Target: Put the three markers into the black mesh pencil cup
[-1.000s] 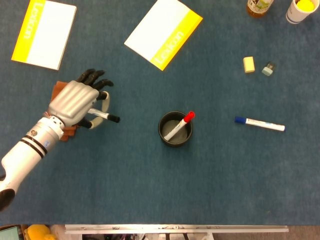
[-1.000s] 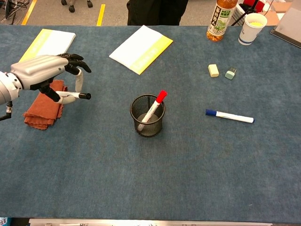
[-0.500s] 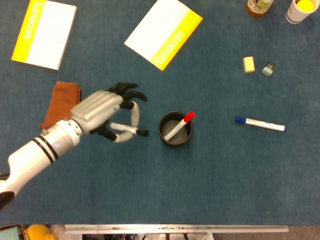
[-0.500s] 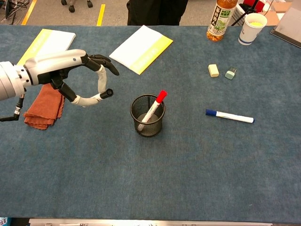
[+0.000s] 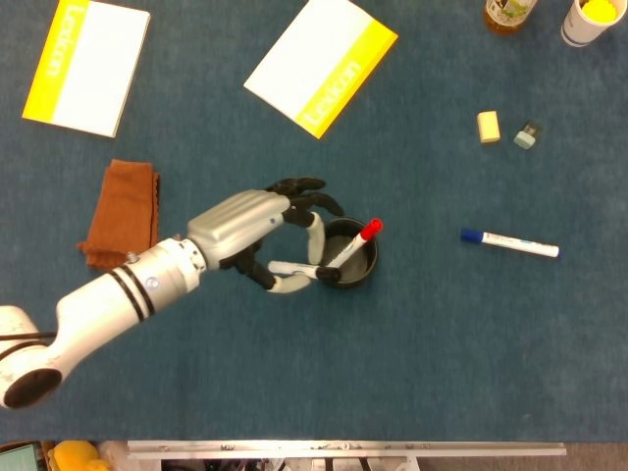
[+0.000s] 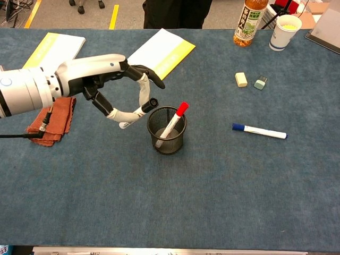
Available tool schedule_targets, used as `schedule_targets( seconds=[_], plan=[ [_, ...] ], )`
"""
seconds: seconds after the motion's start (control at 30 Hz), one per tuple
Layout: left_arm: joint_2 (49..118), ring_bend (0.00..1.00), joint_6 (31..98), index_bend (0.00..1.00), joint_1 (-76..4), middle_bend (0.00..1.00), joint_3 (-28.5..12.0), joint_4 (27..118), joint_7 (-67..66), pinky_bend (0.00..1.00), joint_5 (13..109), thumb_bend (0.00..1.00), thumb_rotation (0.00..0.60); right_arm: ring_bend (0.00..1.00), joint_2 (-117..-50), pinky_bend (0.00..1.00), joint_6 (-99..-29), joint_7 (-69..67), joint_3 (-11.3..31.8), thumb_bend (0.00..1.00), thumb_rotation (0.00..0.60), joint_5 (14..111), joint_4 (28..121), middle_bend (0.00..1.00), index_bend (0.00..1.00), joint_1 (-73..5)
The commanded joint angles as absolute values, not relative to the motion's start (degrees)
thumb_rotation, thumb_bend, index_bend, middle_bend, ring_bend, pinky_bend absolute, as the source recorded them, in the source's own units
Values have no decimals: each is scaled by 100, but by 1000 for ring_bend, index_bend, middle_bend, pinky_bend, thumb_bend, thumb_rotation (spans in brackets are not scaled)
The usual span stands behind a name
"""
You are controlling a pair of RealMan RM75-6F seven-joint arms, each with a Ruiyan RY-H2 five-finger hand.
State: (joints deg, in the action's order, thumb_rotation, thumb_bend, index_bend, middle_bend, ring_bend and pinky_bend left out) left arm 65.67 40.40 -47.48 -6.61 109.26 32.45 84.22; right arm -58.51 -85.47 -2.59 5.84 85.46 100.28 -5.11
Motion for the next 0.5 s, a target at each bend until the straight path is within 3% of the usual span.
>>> schedule_targets(
  seconds=[0.03, 0.5],
  plan=[
    [6658, 0, 3969, 615, -4831, 192, -724, 10928, 3351, 6, 8333, 274, 600, 0, -5846, 46, -8552, -255, 583, 336, 600, 8547, 10030, 36, 103, -508],
    [7347, 0, 3811, 614, -5161, 191, -998, 10631, 3117, 5, 7580, 274, 600, 0, -5811, 46, -8577, -296, 582, 336, 600, 8523, 10007, 36, 103, -481]
  ],
)
